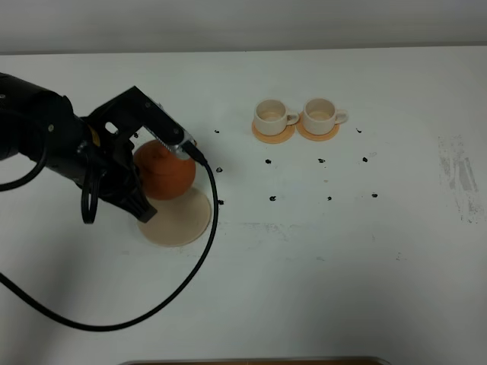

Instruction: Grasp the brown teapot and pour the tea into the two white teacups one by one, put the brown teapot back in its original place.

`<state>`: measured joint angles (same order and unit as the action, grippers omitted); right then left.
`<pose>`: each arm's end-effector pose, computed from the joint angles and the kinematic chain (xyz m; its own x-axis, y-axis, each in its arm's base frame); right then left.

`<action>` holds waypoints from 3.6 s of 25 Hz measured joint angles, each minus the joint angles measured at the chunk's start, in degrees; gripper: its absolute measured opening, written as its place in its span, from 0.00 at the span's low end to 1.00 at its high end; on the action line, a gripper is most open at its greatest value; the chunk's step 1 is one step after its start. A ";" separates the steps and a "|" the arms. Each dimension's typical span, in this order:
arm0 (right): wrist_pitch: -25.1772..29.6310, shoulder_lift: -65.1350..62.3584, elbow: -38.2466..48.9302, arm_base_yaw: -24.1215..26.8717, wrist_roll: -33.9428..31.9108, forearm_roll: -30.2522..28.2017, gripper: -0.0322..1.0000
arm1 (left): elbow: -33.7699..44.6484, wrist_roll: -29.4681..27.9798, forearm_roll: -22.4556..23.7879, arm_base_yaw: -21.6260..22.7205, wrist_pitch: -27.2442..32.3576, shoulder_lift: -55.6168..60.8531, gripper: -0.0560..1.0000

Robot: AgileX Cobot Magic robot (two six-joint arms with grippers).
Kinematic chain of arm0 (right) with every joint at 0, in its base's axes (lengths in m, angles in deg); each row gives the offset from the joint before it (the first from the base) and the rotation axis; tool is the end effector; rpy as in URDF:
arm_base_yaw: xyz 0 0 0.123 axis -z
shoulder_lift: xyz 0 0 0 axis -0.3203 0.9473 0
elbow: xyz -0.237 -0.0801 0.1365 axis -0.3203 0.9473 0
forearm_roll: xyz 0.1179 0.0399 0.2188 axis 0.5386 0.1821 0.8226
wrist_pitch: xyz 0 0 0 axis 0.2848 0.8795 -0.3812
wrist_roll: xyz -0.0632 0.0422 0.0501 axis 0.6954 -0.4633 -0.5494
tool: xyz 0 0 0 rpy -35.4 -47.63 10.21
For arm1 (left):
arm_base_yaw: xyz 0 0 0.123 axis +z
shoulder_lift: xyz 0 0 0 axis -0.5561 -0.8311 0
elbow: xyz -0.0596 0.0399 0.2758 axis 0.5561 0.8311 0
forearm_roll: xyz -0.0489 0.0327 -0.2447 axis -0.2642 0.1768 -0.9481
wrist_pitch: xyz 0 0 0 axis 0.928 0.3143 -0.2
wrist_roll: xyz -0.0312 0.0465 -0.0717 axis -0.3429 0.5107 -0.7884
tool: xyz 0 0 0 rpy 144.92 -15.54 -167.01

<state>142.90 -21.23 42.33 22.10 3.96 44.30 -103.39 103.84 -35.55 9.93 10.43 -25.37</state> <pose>-0.0072 0.0036 0.2762 -0.4685 -0.0110 -0.8834 0.0114 0.9998 -0.0184 0.2958 -0.1276 0.2138 -0.5883 0.6977 -0.4088 0.6835 0.6992 0.2096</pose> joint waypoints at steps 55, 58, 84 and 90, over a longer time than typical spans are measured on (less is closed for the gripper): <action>0.00 0.00 0.00 0.00 0.00 0.00 0.49 | -42.83 31.15 2.10 1.02 -3.67 -33.99 0.17; 0.00 0.00 0.00 0.00 0.00 0.00 0.49 | -42.83 31.43 2.15 1.02 -5.17 -34.46 0.17; 0.00 0.00 0.00 0.00 0.00 0.00 0.49 | -42.83 46.44 4.55 0.15 -7.97 -34.49 0.17; 0.00 0.00 0.00 0.00 0.00 0.00 0.49 | -42.83 46.49 7.74 -0.10 -7.97 -34.49 0.17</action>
<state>142.90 -21.23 42.33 22.10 3.96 44.30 -146.22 150.33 -27.81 9.83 2.46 -59.85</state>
